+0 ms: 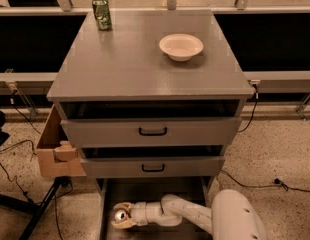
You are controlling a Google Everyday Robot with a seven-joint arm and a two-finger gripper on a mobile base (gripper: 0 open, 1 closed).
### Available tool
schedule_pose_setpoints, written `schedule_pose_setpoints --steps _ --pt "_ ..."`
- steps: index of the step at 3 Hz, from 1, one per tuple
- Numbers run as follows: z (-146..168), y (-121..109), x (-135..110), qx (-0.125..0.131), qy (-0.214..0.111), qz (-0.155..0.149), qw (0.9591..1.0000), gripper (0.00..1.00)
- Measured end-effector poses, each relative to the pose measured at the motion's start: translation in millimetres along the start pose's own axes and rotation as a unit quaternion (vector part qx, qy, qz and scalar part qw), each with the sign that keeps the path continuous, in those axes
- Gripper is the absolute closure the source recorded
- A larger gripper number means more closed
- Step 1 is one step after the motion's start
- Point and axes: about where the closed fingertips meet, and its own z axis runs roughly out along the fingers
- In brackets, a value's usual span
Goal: Pick coke can from bottom drawer and place on counter
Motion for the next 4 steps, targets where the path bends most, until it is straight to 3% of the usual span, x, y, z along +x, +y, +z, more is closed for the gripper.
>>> schedule_pose_setpoints --steps 1,2,4 --pt "0.0 0.1 -0.2 0.0 0.0 0.0 1.0 0.82" --pt "0.6 0.6 -0.6 -0.001 0.0 0.0 1.0 0.51" --pt "4.0 3.1 -1.2 -0.004 -0.001 0.001 1.0 0.05"
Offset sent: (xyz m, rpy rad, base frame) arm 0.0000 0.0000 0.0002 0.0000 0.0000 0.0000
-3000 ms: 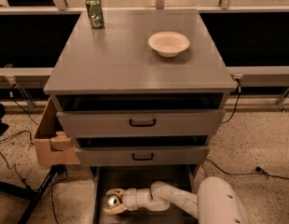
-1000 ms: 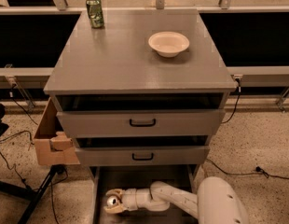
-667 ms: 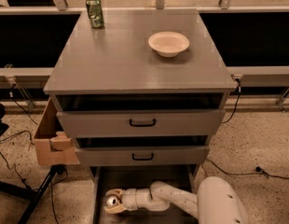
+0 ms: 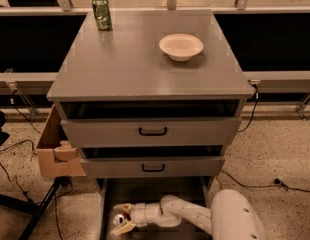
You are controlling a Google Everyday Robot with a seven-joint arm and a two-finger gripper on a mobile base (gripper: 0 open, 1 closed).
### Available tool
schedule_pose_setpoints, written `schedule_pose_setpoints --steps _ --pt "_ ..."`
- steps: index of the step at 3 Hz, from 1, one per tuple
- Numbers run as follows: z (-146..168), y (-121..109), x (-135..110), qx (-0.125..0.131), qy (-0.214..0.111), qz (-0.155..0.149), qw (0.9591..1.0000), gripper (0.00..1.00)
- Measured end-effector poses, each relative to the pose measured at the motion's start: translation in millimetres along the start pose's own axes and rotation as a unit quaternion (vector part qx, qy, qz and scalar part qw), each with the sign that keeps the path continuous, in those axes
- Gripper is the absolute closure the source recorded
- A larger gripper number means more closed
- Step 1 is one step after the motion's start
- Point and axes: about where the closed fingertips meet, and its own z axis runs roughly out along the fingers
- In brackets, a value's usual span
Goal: Pick coke can from bottom drawer and place on counter
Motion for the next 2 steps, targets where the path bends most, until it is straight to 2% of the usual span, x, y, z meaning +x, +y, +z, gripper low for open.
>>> schedule_pose_setpoints --steps 1,2 --pt "1.0 0.7 -0.2 -0.001 0.0 0.0 1.0 0.0" --pt "1.0 0.7 -0.2 -0.001 0.0 0.0 1.0 0.0"
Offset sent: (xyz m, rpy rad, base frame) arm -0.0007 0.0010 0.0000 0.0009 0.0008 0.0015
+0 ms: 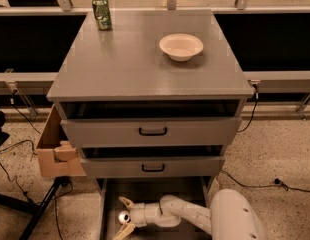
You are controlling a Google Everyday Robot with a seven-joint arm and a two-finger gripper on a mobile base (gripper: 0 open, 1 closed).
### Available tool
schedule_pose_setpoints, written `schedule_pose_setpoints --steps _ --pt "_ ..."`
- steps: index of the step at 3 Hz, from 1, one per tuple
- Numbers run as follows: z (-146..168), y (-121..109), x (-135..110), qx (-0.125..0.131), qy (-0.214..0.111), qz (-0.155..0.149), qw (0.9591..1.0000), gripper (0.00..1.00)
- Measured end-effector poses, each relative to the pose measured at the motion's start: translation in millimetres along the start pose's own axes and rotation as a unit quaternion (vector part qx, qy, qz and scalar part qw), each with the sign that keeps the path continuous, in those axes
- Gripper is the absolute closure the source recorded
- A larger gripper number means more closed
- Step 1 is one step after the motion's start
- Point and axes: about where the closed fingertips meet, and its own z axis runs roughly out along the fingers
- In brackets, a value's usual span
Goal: Pick coke can from bottom drawer and place on counter
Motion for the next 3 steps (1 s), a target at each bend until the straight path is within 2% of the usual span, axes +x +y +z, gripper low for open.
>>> schedule_pose_setpoints --steps 2,3 --pt "8.5 4.7 -3.2 -0.006 0.004 -0.004 1.0 0.49" --pt "-13.7 -14.0 -48.5 0.034 0.014 -0.033 0.9988 0.73"
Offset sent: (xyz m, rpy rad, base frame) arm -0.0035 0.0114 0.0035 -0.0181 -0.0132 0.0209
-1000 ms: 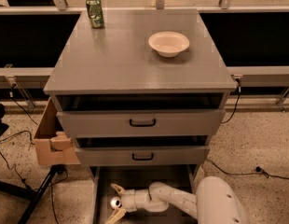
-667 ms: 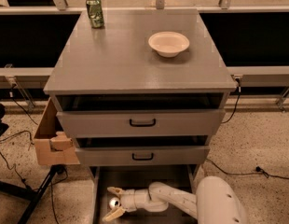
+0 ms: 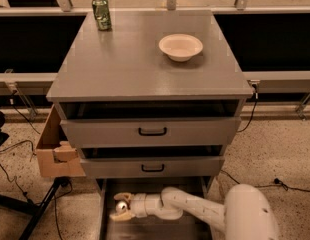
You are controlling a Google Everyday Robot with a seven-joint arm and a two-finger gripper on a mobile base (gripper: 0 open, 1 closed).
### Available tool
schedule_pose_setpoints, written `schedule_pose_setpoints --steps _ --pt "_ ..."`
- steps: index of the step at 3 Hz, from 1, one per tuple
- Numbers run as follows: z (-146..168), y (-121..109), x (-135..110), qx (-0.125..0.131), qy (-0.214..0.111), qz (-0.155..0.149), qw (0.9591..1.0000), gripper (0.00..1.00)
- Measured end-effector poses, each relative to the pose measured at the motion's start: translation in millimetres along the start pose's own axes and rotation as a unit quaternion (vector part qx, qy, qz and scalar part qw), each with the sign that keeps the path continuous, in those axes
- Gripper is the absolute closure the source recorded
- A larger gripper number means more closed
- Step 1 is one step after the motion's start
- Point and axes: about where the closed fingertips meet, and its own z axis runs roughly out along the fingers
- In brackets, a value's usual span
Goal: Pick coke can from bottom drawer and place on counter
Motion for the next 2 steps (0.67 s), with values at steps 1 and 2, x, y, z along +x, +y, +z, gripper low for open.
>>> schedule_pose_setpoints --steps 1,2 --pt "-49.8 -33.3 -83.9 0.078 0.007 -0.051 0.9957 0.95" --pt "-120.3 -52.5 -188.0 0.173 -0.001 -0.074 0.9822 1.0"
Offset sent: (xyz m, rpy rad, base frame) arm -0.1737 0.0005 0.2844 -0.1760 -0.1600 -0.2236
